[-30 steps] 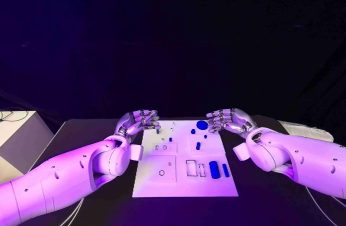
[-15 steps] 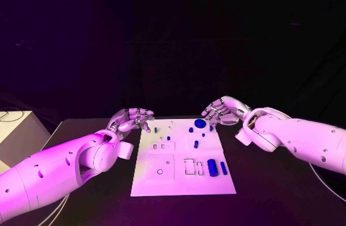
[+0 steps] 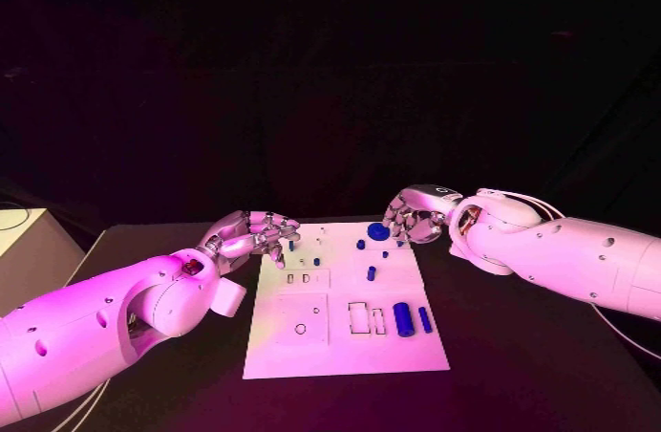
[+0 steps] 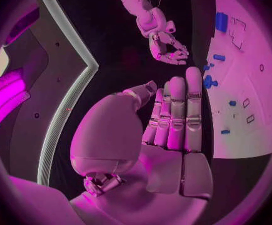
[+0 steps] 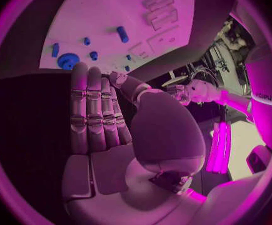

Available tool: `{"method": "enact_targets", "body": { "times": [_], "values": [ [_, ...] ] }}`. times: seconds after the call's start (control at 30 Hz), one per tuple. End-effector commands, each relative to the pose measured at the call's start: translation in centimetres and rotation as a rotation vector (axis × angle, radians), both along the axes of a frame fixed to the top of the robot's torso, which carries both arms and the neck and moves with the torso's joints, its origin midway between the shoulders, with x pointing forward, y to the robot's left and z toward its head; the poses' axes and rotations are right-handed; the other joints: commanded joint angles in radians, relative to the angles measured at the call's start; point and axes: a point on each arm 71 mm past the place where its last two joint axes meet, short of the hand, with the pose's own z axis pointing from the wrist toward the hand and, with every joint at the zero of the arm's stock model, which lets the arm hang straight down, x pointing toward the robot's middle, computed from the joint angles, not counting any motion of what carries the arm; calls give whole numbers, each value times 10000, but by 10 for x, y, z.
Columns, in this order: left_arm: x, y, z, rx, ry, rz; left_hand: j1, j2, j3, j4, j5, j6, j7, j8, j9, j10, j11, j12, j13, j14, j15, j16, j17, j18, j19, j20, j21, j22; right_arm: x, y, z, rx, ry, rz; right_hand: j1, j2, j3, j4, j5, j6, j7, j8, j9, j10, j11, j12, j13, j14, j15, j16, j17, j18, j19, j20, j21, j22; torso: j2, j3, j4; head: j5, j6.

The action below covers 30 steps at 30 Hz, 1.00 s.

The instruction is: Assemble the parts on the task board

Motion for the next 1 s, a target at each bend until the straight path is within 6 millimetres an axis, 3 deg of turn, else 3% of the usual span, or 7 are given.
{"method": "enact_targets", "body": {
  "times": [0.03, 0.3, 0.67, 0.9, 0.93, 0.97, 1.0],
  "values": [
    [-4, -4, 6, 26, 35, -491, -90, 9, 4, 47, 21, -102, 4, -25, 9, -73, 19, -11, 15, -38, 24, 12, 31, 125, 38, 33, -30, -4, 3, 3, 9, -1660, -1793, -305, 33, -168, 169, 73, -72, -108, 21, -105, 19, -272, 50, -36, -12, -91, 59, 103, 235, 125, 34, -15, 42, 45, 261, 23, 53, -57, 89],
    [-9, -8, 21, -167, -258, -560, -201, -37, 81, 90, 20, -176, 36, -55, 24, -146, 52, -30, 33, -187, 59, -96, 56, 121, -37, 73, -42, -6, 3, 14, 24, -1630, -2548, -385, 105, -403, 421, 370, -217, -533, -24, -512, 79, -830, 18, -22, -5, 233, 25, 966, 1168, 122, 411, -90, 412, 341, 621, 0, 160, -173, 323],
    [-12, -11, 31, -338, -638, -869, -287, -61, 240, 108, 19, -356, 130, -126, 46, -358, 149, -102, 51, -459, 150, -262, 186, 122, -247, 155, -128, -43, 8, 15, 25, -1029, -2039, -663, 253, -361, 419, 585, -398, -694, -139, -685, 171, -1270, -39, -14, -16, 295, 0, 1721, 1778, 5, 722, -103, 1211, 1338, 901, 5, 245, -205, 407],
    [-12, -12, 32, -459, -676, -964, -298, -62, 328, 85, 19, -488, 201, -169, 68, -515, 221, -149, 61, -671, 217, -418, 241, 124, -400, 215, -209, -83, 10, 13, 20, -1096, -1311, -990, 324, -329, 662, 701, -345, -794, 95, -788, 242, -1083, 114, -10, -11, 264, 82, 2302, 2178, -192, 996, -52, 2334, 2794, 1049, 5, 290, -235, 397],
    [-12, -12, 32, -466, -676, -969, -302, -64, 342, 79, 19, -510, 215, -174, 74, -542, 234, -155, 65, -720, 230, -461, 247, 124, -438, 229, -233, -96, 10, 13, 20, -1087, -1182, -1031, 324, -343, 684, 714, -345, -812, 143, -806, 249, -1134, 166, -23, -17, 214, 113, 2345, 2216, -193, 958, -34, 2340, 2800, 1058, 6, 294, -236, 404],
    [-13, -12, 32, -472, -673, -971, -301, -59, 361, 72, 18, -528, 225, -177, 82, -569, 246, -161, 67, -776, 243, -513, 248, 125, -479, 242, -260, -110, 10, 13, 19, -1021, -1037, -1078, 477, -373, 798, 653, -378, -886, 287, -862, 263, -1370, 294, -23, -24, -337, 192, 2095, 2160, 14, 254, 32, 1269, 1420, 1070, 7, 302, -238, 404],
    [-13, -11, 32, -482, -665, -964, -304, -56, 381, 63, 18, -552, 239, -180, 93, -601, 262, -167, 72, -858, 260, -596, 243, 126, -540, 260, -304, -134, 10, 13, 18, -833, -808, -1172, 586, -366, 890, 627, -643, -897, 309, -875, 284, -1429, 321, -20, -17, -719, 222, 1767, 2027, 88, -178, 65, 871, 1021, 1085, 12, 310, -234, 405]
  ]
}}
